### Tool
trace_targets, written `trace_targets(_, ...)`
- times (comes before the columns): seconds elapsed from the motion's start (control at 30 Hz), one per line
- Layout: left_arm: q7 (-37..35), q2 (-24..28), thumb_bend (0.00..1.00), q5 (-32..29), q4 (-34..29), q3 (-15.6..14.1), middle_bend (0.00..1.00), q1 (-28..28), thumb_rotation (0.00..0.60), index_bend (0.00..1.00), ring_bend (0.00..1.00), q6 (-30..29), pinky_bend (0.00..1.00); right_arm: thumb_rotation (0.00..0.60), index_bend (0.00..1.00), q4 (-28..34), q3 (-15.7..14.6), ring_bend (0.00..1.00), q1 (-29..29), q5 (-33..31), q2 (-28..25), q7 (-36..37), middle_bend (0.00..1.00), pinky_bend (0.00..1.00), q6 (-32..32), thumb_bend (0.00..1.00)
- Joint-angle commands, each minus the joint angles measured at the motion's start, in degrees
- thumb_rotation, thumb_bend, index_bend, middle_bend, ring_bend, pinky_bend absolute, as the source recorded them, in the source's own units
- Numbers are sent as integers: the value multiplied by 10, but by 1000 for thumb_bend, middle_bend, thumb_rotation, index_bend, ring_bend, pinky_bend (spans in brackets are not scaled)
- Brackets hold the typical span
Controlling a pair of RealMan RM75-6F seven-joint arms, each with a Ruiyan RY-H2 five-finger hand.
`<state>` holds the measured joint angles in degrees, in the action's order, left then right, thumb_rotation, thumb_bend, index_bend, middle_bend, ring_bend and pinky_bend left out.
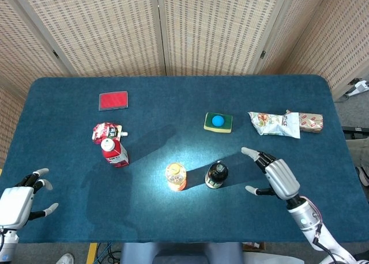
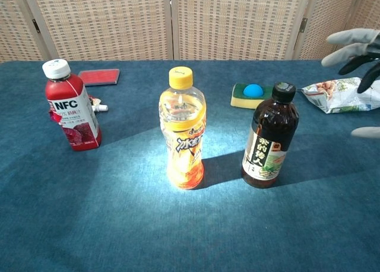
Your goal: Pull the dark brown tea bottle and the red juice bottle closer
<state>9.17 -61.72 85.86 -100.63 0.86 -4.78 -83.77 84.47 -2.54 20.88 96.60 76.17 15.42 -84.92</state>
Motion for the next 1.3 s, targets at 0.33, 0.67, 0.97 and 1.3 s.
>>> trace_targets(0.33, 3, -10, 65, 1, 6, -3, 225, -4, 600, 472, 263, 9, 507, 600, 424, -16, -15, 356, -79, 12, -19, -1, 452, 392, -85, 687)
trace_targets(0.67, -3, -21, 65, -2, 11, 3, 237, -9, 600, 416, 270, 9, 518, 600, 777, -45, -6, 714, -116, 16, -6, -10, 812, 560, -129, 954)
trace_targets(0.97, -88, -33, 65, -41, 17, 31, 249, -23, 600, 194, 294, 30, 534, 600, 603, -37, -27, 533, -121, 53, -45, 46, 553, 578, -132, 273)
trace_targets(1.3, -200, -53, 65, -100, 43, 75, 189, -71, 600, 86, 245, 104, 508, 600, 598, -21, -38, 483, -131, 84, -75, 64, 510, 542, -145, 274)
